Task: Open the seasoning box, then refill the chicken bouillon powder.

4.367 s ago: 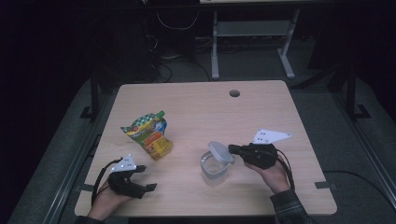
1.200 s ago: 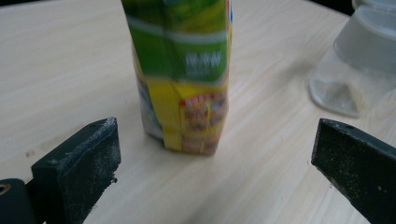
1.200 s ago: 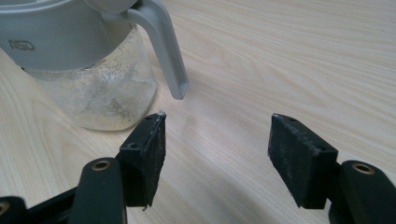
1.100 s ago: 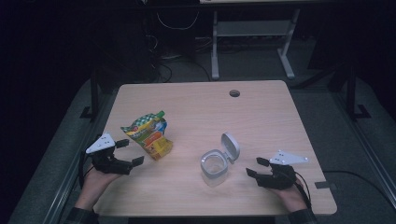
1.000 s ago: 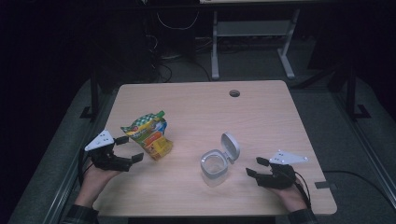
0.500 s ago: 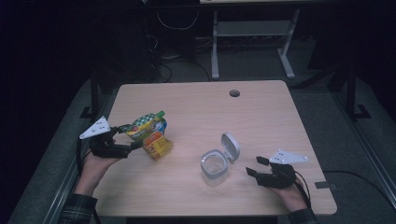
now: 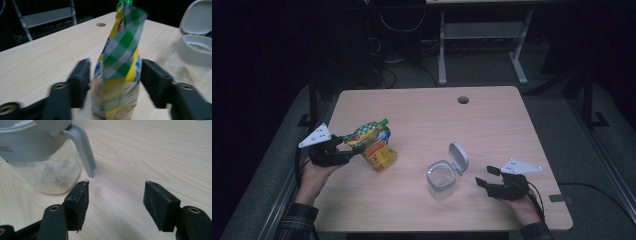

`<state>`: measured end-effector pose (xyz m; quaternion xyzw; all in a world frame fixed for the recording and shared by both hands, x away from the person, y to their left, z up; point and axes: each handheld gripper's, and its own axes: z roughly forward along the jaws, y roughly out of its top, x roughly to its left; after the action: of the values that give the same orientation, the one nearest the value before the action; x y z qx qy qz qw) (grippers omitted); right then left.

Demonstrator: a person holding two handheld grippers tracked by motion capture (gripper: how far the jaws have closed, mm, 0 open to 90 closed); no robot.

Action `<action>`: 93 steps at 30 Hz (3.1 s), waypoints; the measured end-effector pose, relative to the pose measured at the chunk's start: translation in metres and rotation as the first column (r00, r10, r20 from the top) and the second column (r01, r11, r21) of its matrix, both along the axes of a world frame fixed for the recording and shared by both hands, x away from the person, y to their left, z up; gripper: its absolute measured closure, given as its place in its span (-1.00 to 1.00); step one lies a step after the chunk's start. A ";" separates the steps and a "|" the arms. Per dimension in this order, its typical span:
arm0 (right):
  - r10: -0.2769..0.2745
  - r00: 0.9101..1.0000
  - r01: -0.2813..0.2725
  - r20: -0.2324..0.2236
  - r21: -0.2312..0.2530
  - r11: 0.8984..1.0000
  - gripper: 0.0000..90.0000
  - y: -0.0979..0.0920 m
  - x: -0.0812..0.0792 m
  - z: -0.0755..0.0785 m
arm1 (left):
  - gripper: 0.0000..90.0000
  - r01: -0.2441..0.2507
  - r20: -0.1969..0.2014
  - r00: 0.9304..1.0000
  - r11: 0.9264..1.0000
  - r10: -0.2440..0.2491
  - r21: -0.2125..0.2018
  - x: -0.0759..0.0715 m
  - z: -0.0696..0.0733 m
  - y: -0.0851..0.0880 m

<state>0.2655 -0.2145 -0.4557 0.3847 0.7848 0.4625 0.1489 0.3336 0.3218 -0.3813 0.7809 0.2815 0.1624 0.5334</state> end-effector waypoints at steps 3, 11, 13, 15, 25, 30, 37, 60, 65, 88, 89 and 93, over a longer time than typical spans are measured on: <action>0.012 1.000 -0.012 -0.003 -0.008 1.000 -0.19 0.002 0.000 -0.001 | 0.26 0.011 0.012 1.000 1.000 -0.011 0.011 0.000 0.000 0.000; 0.012 1.000 -0.012 -0.004 -0.005 1.000 -0.19 0.001 0.001 -0.001 | 0.67 0.042 -0.009 0.999 0.999 -0.042 -0.011 0.005 -0.002 -0.003; 0.013 1.000 -0.013 -0.001 -0.007 1.000 -0.19 0.002 0.001 -0.001 | 0.73 0.045 -0.011 0.999 0.999 -0.046 -0.013 0.006 -0.002 -0.004; 0.014 1.000 -0.014 -0.002 -0.005 1.000 -0.19 0.002 0.001 -0.001 | 0.79 0.050 -0.024 0.998 0.999 -0.050 -0.010 0.008 -0.001 -0.005; 0.007 1.000 -0.007 -0.009 -0.008 1.000 -0.19 0.001 0.000 -0.002 | 0.97 0.047 -0.031 0.998 0.997 -0.049 -0.054 0.013 0.002 -0.009; 0.003 1.000 -0.003 -0.009 -0.008 1.000 -0.18 0.000 -0.002 -0.001 | 0.99 0.045 -0.036 0.998 0.994 -0.049 -0.095 0.012 0.007 -0.006; -0.016 1.000 0.016 -0.003 0.002 1.000 -0.18 -0.004 -0.007 0.001 | 1.00 0.060 -0.043 0.997 0.987 -0.067 -0.148 0.007 0.019 -0.003; 0.020 0.999 -0.021 0.047 0.019 1.000 0.81 0.002 -0.031 0.015 | 1.00 0.138 -0.038 0.988 0.970 -0.148 -0.198 -0.008 0.044 -0.025; 0.076 0.996 -0.077 0.054 0.017 0.997 0.99 0.009 -0.034 0.019 | 1.00 0.163 -0.040 0.984 0.965 -0.175 -0.204 -0.009 0.046 -0.030; 0.183 0.978 -0.191 0.102 0.081 0.978 0.99 0.039 -0.042 0.042 | 1.00 0.249 -0.039 0.964 0.943 -0.264 -0.222 -0.013 0.060 -0.057; 0.184 0.977 -0.193 0.105 0.081 0.978 0.99 0.040 -0.041 0.042 | 1.00 0.252 -0.037 0.963 0.941 -0.266 -0.226 -0.013 0.061 -0.058; 0.182 0.977 -0.192 0.107 0.086 0.978 0.99 0.049 -0.040 0.045 | 1.00 0.263 -0.032 0.960 0.939 -0.277 -0.221 -0.014 0.066 -0.061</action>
<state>0.2252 -0.1656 -0.4103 0.2926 0.7862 0.5299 0.1245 0.3193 0.2608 -0.3148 0.7547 0.2041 0.0319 0.6227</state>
